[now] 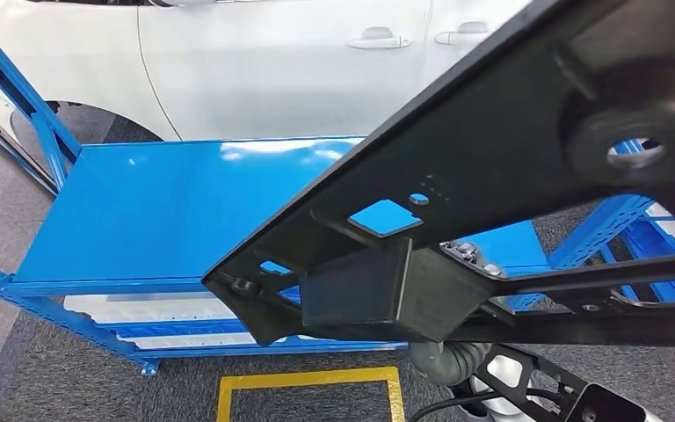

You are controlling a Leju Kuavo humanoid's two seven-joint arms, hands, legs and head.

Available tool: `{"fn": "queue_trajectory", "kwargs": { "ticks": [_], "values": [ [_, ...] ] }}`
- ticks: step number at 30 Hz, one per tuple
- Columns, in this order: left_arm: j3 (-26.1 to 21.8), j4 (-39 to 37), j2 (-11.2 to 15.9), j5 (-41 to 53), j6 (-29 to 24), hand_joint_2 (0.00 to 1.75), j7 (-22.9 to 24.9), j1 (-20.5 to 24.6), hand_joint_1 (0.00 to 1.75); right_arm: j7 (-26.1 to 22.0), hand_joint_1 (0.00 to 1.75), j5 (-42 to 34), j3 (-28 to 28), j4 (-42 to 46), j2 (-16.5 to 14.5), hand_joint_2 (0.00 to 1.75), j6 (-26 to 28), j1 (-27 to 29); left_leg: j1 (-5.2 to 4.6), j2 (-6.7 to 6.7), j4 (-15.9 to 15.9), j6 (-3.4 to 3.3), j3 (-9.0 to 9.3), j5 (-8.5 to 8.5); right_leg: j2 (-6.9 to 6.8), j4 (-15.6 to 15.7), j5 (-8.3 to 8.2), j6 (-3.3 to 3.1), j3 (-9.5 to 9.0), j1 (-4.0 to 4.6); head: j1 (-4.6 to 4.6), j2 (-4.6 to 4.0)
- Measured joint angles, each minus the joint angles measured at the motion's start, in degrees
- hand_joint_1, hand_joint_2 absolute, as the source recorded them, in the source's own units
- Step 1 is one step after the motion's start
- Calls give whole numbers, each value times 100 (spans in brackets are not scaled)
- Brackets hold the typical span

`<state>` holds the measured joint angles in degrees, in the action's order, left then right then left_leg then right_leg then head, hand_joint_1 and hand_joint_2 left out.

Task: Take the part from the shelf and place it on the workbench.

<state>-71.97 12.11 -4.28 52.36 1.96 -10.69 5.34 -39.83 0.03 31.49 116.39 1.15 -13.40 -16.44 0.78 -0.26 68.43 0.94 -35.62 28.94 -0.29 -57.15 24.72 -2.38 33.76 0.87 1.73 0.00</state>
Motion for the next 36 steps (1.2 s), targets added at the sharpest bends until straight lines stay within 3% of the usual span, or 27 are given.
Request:
{"fn": "queue_trajectory", "kwargs": {
  "ticks": [2, 4, 6, 7, 9, 11, 12, 13, 14, 15, 17, 18, 19, 21, 22, 24, 26, 27, 28, 29, 31, 33, 34, 36],
  "values": [
    [2, 3, 48, 5, -1, 175, -7, 14, 0, 0, 175, -9, -26, 48, 25, 175, -30, 30, -44, 6, -805, -93, 570, -56, -2, -33, -59, 31, 72, 20, 0, 0],
    [3, 7, 91, 17, -20, 175, -8, 23, 0, -1, 175, -16, -60, 75, 45, 175, -69, 63, -82, 9, -1152, -137, 766, -20, -12, -41, -124, 89, 99, 10, -1, 0],
    [4, 7, 110, 38, -35, 175, -1, 19, 0, -1, 175, -18, -98, 91, 61, 175, -95, 113, -72, 18, -1217, -173, 722, -116, -4, -37, -168, 153, 120, 0, -1, 0],
    [5, 7, 119, 52, -39, 175, 4, 21, 0, -1, 175, -19, -120, 108, 72, 175, -97, 145, -53, 30, -1250, -205, 687, -181, 7, -94, -90, 189, 160, 0, -1, 0],
    [9, 7, 129, 80, -42, 175, 9, 25, 0, 0, 175, -26, -163, 141, 95, 175, -110, 218, -17, 54, -1296, -251, 575, -324, 29, -514, 345, 265, 324, -33, -1, 0],
    [10, 7, 139, 97, -39, 175, 9, 21, 0, 1, 175, -38, -198, 164, 109, 175, -137, 305, -15, 58, -1290, -255, 415, -438, 29, -1234, 834, 340, 528, -93, -2, 0],
    [11, 7, 140, 101, -36, 175, 9, 18, 0, 1, 175, -37, -212, 170, 113, 175, -148, 350, -13, 60, -1279, -245, 332, -494, 28, -1503, 918, 371, 568, -123, -2, 0],
    [11, 7, 143, 105, -31, 175, 9, 17, 0, 1, 175, -31, -223, 175, 116, 175, -149, 389, -10, 61, -1261, -231, 245, -547, 27, -1605, 871, 397, 525, -150, -2, 0],
    [12, 7, 144, 109, -24, 175, 9, 17, 0, 1, 175, -22, -231, 180, 119, 175, -141, 416, -3, 62, -1233, -211, 155, -595, 27, -1498, 726, 418, 378, -177, -2, 0],
    [13, 7, 145, 115, -14, 175, 8, 18, 0, 1, 175, -12, -238, 188, 119, 175, -127, 432, 4, 62, -1197, -186, 70, -638, 26, -1198, 561, 434, 132, -200, -1, 0],
    [23, 7, 152, 129, 5, 175, 1, 22, 0, -1, 175, 10, -245, 223, 119, 175, -93, 450, 9, 57, -1123, -123, -63, -710, 33, -416, 476, 418, -407, -206, 3, 0],
    [33, 7, 157, 138, 14, 175, -10, 23, 0, -2, 175, 30, -248, 250, 120, 175, -74, 455, 7, 54, -1100, -86, -95, -747, 41, -150, 509, 384, -568, -193, 3, 0],
    [43, 7, 162, 148, 20, 175, -25, 24, 0, -3, 175, 51, -250, 277, 121, 175, -56, 459, 6, 51, -1095, -44, -110, -790, 50, -19, 553, 337, -631, -169, 4, 0],
    [59, 7, 169, 161, 36, 175, -63, 22, 0, -3, 175, 87, -253, 325, 125, 175, -12, 463, 19, 47, -1113, 38, -126, -865, 48, 11, 480, 229, -583, -150, 3, 0],
    [64, 7, 175, 168, 44, 175, -82, 19, 0, -2, 175, 96, -253, 344, 126, 175, 10, 462, 30, 45, -1078, 68, -161, -806, 38, 15, 420, 174, -534, -149, 4, 0],
    [82, 7, 192, 176, 59, 175, -115, 18, 0, 0, 175, 101, -253, 371, 128, 175, 54, 460, 48, 43, -708, 98, -307, -361, 18, 38, 277, 80, -400, -155, 3, 0],
    [103, 7, 207, 180, 66, 175, -144, 25, 0, 1, 175, 108, -250, 385, 128, 175, 101, 461, 49, 42, 41, 118, -496, 215, 15, 28, 139, 36, -227, -128, 4, 0],
    [109, 7, 214, 179, 68, 175, -159, 30, 0, 1, 175, 123, -246, 386, 130, 175, 137, 462, 48, 41, 373, 124, -540, 346, 14, 19, 73, 31, -136, -111, 4, 0],
    [113, 7, 218, 177, 73, 175, -172, 33, 0, 1, 175, 153, -238, 386, 132, 175, 194, 462, 47, 41, 563, 123, -511, 343, 14, 6, 9, 30, -42, -95, 4, 0],
    [115, 7, 221, 175, 79, 175, -181, 36, 0, 1, 175, 195, -226, 388, 135, 175, 283, 461, 47, 42, 533, 109, -375, 222, 14, -9, -51, 33, 50, -79, 4, 0],
    [118, 7, 228, 168, 92, 175, -189, 45, 0, 1, 175, 264, -188, 405, 146, 175, 525, 450, 38, 41, -66, 48, 162, -15, 14, -41, -159, 51, 201, -57, 4, 0],
    [120, 7, 241, 158, 103, 175, -189, 70, 0, 1, 175, 274, -134, 445, 174, 175, 758, 422, 2, 40, -863, -21, 700, 14, 6, -63, -253, 98, 280, -41, 3, 0],
    [120, 7, 247, 151, 111, 175, -186, 81, 0, -1, 175, 270, -101, 462, 196, 175, 846, 397, -23, 38, -1113, -50, 846, 64, -1, -64, -301, 130, 295, -46, 3, 0],
    [120, 7, 256, 132, 124, 175, -169, 89, 0, -1, 175, 251, -36, 471, 246, 175, 915, 343, -40, 40, -1215, -102, 835, 0, -7, -40, -393, 206, 310, -61, 1, 0]
  ]
}}
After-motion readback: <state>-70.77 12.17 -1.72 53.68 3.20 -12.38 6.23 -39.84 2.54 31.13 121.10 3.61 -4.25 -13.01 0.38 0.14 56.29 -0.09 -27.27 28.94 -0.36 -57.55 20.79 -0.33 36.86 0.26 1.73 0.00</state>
